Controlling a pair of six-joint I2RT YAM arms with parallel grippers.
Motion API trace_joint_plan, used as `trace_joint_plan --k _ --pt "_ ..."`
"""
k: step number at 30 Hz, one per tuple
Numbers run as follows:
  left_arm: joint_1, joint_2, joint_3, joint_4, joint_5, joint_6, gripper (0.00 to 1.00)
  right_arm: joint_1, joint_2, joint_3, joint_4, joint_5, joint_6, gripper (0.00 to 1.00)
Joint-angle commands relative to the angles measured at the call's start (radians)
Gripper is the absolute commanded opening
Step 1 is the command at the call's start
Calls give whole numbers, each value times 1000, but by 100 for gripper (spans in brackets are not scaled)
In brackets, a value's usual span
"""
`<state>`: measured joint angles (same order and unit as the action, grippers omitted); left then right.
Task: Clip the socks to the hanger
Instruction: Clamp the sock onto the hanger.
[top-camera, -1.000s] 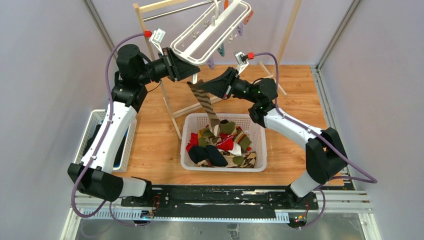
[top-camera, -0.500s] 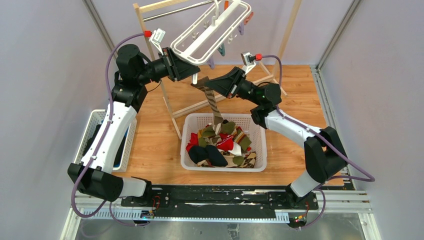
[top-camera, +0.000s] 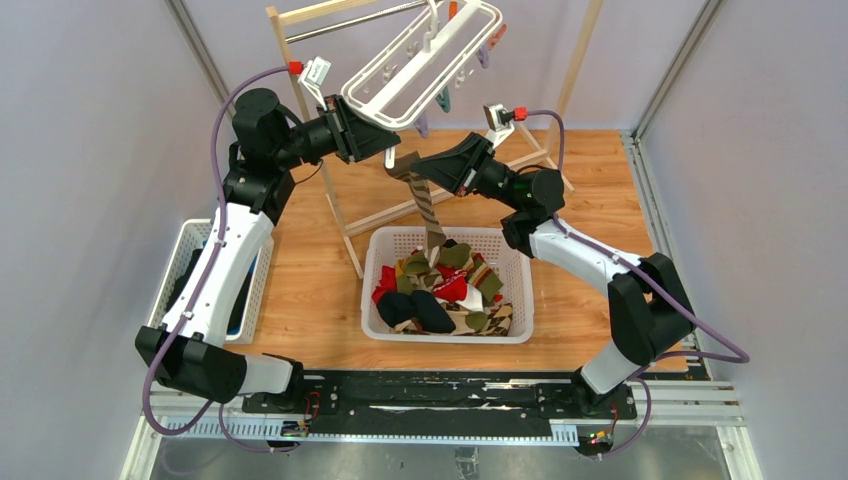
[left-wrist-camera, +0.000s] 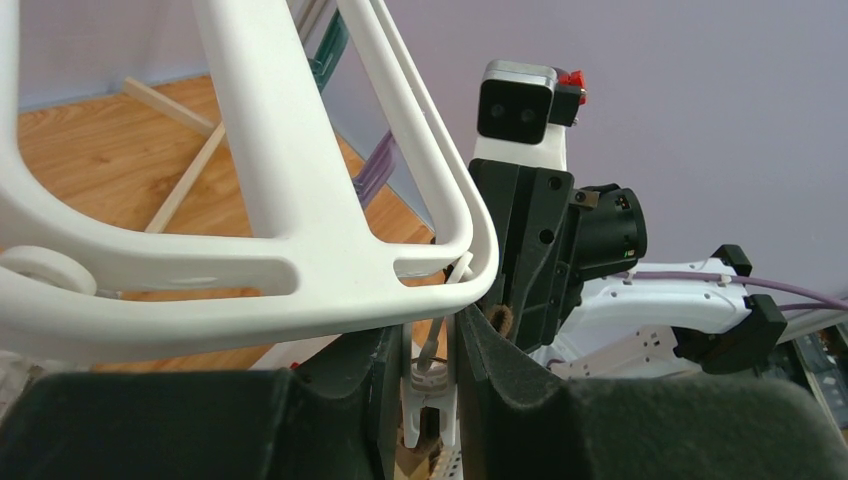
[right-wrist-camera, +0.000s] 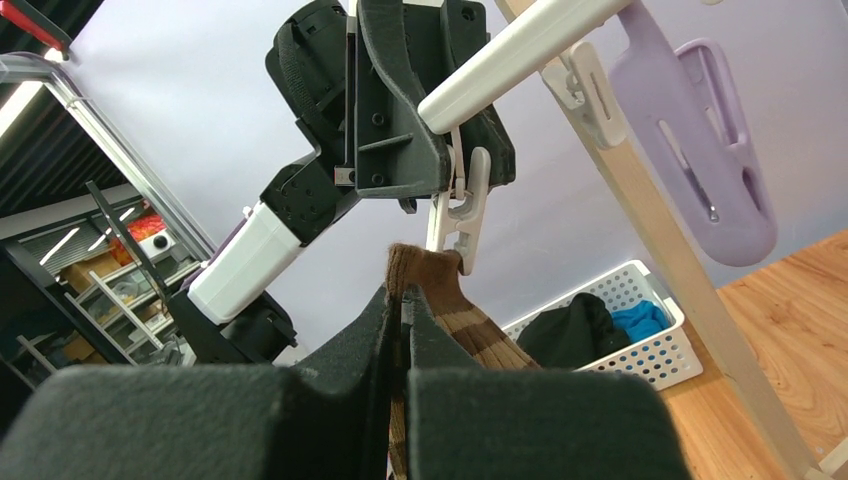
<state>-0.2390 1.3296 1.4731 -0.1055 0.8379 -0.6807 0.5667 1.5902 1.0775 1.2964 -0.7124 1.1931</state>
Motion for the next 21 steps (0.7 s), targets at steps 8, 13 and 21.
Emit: trace_joint_plan --k 8,13,21 --pt "-5 2 9 8 36 -14 0 1 17 19 6 81 -27 0" --pt "-5 2 11 10 36 -14 0 11 22 11 -4 111 -38 0" --pt "-5 5 15 7 35 -11 0 11 27 21 41 172 -3 0"
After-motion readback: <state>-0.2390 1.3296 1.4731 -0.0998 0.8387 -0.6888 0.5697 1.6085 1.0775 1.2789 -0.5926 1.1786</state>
